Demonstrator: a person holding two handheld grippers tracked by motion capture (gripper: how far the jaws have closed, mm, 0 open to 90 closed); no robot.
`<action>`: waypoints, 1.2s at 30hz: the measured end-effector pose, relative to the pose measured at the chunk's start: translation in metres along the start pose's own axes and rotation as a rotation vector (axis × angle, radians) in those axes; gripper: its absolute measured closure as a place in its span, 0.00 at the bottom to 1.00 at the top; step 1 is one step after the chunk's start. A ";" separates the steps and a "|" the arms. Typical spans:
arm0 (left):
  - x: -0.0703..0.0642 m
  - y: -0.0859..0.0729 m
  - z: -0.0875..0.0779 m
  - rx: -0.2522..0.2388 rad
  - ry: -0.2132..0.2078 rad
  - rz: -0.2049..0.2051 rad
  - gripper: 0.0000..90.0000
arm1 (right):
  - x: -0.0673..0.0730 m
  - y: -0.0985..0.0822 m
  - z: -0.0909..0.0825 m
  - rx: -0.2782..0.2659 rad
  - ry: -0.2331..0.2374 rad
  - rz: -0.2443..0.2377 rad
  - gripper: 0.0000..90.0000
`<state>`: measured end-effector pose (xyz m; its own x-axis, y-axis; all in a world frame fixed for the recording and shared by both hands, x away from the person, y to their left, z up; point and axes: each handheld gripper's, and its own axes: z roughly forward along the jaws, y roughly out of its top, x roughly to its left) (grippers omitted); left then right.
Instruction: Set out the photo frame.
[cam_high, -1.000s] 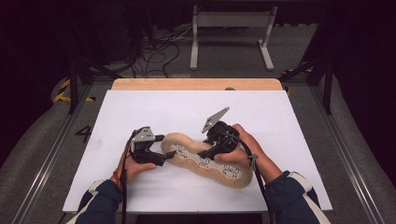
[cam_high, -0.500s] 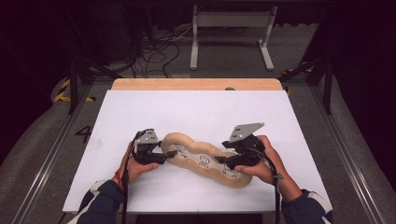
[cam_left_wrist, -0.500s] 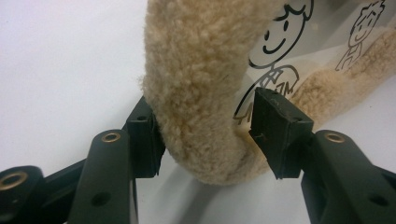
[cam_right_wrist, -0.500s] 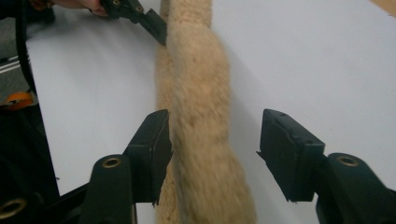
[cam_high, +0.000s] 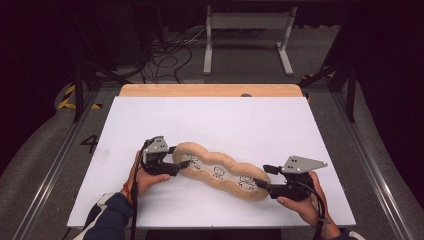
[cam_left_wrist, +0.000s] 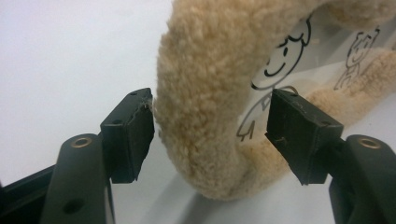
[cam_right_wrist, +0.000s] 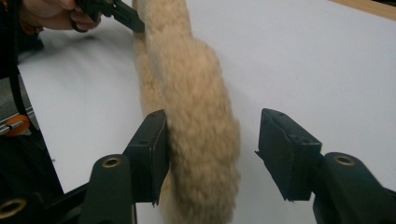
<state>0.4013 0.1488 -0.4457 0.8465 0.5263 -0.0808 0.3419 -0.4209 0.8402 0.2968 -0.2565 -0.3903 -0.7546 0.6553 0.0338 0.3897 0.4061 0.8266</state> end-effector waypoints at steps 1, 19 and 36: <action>0.000 0.002 0.001 0.011 0.009 0.019 0.37 | 0.000 -0.003 -0.001 -0.007 0.004 0.009 0.52; -0.003 0.009 -0.001 -0.007 -0.006 0.037 0.46 | 0.008 -0.029 0.005 -0.093 -0.035 0.089 0.69; -0.013 0.000 -0.018 0.028 0.044 0.076 0.62 | 0.001 -0.025 0.013 -0.092 -0.096 0.054 0.72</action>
<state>0.3832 0.1550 -0.4350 0.8519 0.5237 0.0066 0.2892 -0.4810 0.8277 0.2932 -0.2580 -0.4177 -0.6780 0.7345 0.0294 0.3752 0.3114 0.8731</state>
